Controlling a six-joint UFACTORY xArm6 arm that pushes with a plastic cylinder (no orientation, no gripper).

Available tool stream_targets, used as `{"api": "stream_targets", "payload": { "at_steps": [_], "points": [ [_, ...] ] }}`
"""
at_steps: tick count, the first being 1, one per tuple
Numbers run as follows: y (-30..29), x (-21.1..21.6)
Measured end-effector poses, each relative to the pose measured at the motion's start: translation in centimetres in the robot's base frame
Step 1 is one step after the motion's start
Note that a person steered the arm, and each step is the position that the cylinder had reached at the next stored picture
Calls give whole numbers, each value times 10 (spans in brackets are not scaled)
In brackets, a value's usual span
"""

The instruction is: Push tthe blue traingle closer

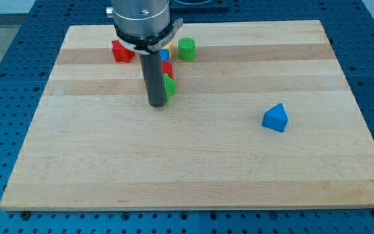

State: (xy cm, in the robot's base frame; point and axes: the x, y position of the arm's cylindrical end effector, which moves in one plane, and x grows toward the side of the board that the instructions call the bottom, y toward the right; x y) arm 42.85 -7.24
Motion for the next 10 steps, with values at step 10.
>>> {"api": "stream_targets", "payload": {
  "at_steps": [10],
  "points": [
    [218,129]
  ]
}}
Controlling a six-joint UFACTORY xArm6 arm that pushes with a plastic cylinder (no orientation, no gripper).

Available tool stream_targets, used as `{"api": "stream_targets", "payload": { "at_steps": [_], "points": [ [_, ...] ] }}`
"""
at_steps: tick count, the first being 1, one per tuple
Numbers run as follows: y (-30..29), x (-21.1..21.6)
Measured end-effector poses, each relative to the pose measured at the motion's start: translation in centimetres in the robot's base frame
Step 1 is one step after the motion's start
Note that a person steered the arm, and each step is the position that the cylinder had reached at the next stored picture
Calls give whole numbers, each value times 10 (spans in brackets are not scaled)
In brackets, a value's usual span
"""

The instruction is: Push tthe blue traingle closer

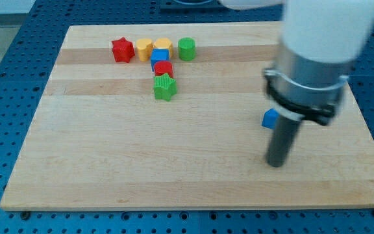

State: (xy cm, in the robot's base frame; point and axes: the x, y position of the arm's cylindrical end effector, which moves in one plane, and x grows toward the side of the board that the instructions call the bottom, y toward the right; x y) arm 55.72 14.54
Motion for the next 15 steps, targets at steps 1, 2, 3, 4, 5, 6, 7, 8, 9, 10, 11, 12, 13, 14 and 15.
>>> {"api": "stream_targets", "payload": {
  "at_steps": [1,2,3,4,5,6,7,8,9,10,11,12,13,14,15],
  "points": [
    [48,-18],
    [65,-55],
    [67,-75],
    [63,-84],
    [61,-92],
    [60,-103],
    [56,-106],
    [50,-101],
    [45,-83],
    [19,-83],
    [-4,-83],
    [-23,-81],
    [-32,-73],
    [-38,-72],
    [-38,-72]
  ]
}}
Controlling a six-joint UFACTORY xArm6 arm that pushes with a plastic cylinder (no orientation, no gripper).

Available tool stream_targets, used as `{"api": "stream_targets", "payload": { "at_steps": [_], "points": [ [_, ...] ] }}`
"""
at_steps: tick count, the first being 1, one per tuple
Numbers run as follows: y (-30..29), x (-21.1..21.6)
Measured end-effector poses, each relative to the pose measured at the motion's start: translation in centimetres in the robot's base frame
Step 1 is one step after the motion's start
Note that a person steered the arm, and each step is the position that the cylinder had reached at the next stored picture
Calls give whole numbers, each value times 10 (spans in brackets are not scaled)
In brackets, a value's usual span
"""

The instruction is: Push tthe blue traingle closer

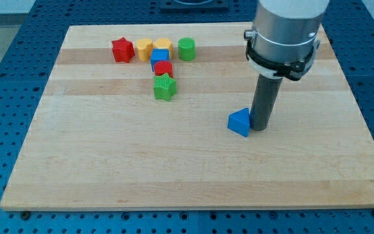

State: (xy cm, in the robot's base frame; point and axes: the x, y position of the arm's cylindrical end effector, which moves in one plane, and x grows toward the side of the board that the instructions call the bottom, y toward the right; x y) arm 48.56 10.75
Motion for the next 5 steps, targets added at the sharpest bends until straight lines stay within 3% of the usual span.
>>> {"api": "stream_targets", "payload": {
  "at_steps": [2,5],
  "points": [
    [-15,8],
    [-130,-31]
  ]
}}
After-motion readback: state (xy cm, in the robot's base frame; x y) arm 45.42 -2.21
